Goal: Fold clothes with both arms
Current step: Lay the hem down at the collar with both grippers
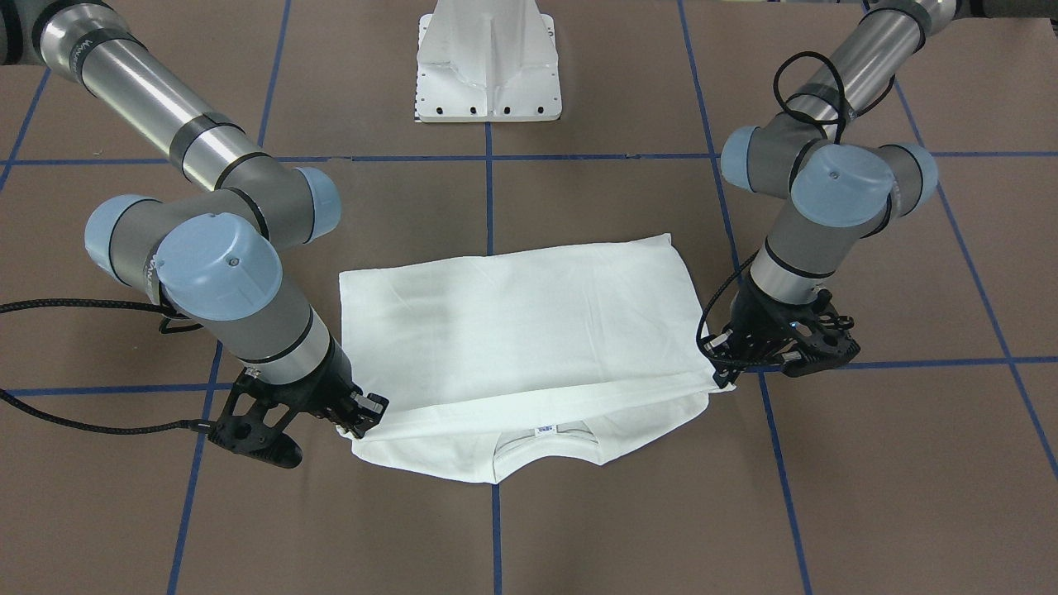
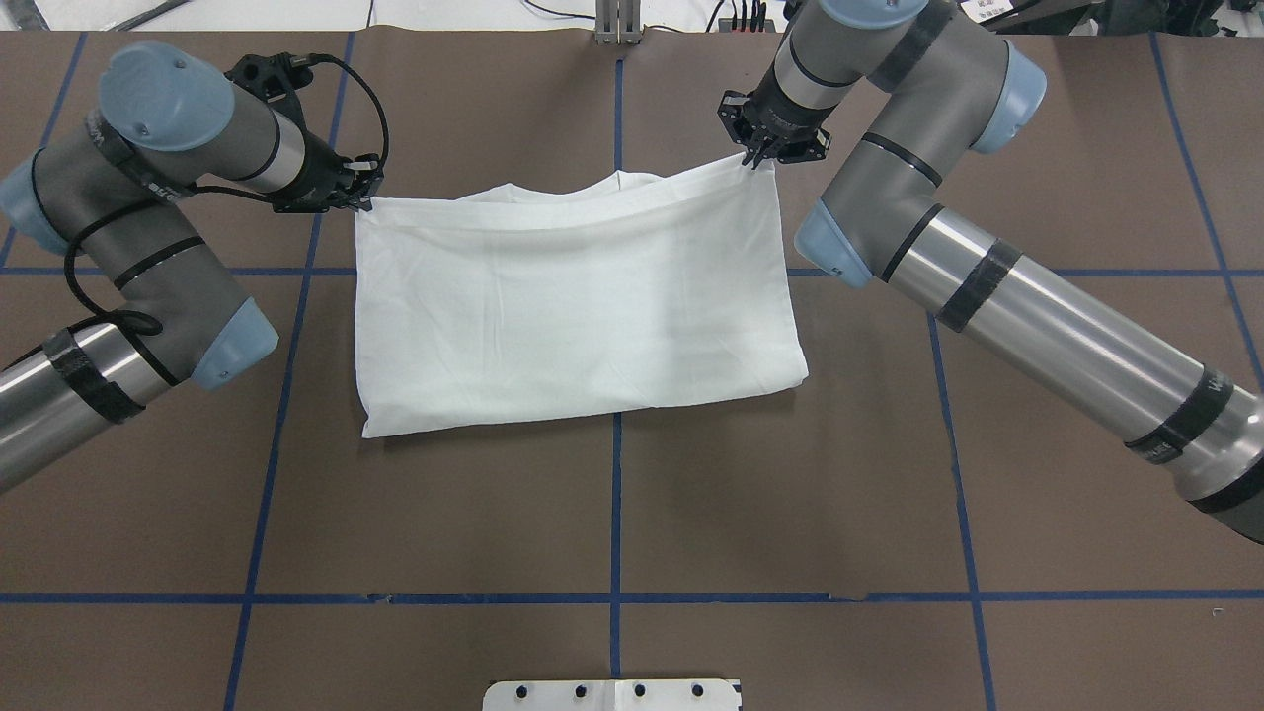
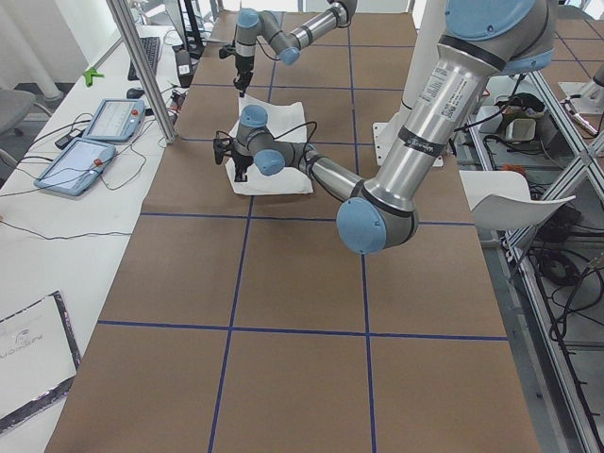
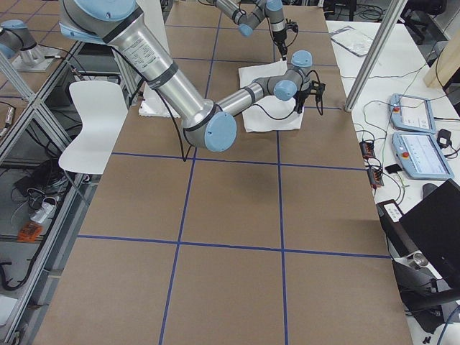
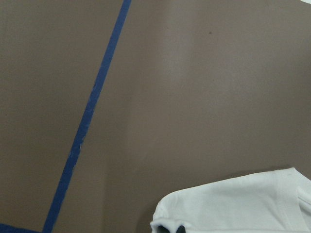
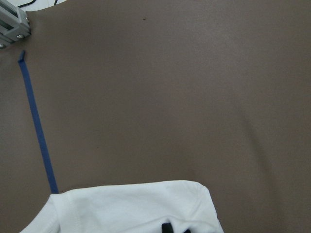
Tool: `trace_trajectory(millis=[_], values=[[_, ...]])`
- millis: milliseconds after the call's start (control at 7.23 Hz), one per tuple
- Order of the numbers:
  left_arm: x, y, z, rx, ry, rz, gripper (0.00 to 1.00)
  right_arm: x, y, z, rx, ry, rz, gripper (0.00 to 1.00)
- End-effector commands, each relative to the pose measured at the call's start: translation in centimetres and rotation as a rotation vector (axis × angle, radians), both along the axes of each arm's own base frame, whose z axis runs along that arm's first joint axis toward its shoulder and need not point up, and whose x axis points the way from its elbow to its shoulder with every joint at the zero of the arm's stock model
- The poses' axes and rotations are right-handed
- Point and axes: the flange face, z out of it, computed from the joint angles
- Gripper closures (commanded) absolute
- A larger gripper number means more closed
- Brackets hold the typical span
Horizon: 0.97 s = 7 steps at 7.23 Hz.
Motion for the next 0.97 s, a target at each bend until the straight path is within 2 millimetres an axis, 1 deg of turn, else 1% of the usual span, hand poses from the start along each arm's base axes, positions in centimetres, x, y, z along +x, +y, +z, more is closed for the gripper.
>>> trace_trajectory(millis=[0, 138, 415, 692, 830], values=[[0.1, -0.4, 0.9, -0.014, -0.016, -0.002, 1.00, -0.8, -1.1, 0.5, 0.015, -0.005, -0.001, 1.00], [-0.5, -0.8, 1.1, -0.001, -0.026, 0.001, 1.00, -1.0, -1.3, 1.3, 0.013, -0.001, -0.001, 1.00], [-0.5, -0.8, 1.1, 0.001, -0.027, 0.003, 1.00, -1.0, -1.4, 1.7, 0.008, 0.002, -0.002, 1.00], [-0.5, -0.9, 0.8, 0.004, -0.024, 0.002, 1.00, -1.1, -1.4, 1.6, 0.009, 0.001, -0.002, 1.00], [-0.4, -0.8, 0.9, 0.004, -0.024, 0.004, 1.00, -1.1, -1.2, 1.1, 0.014, -0.006, -0.003, 1.00]])
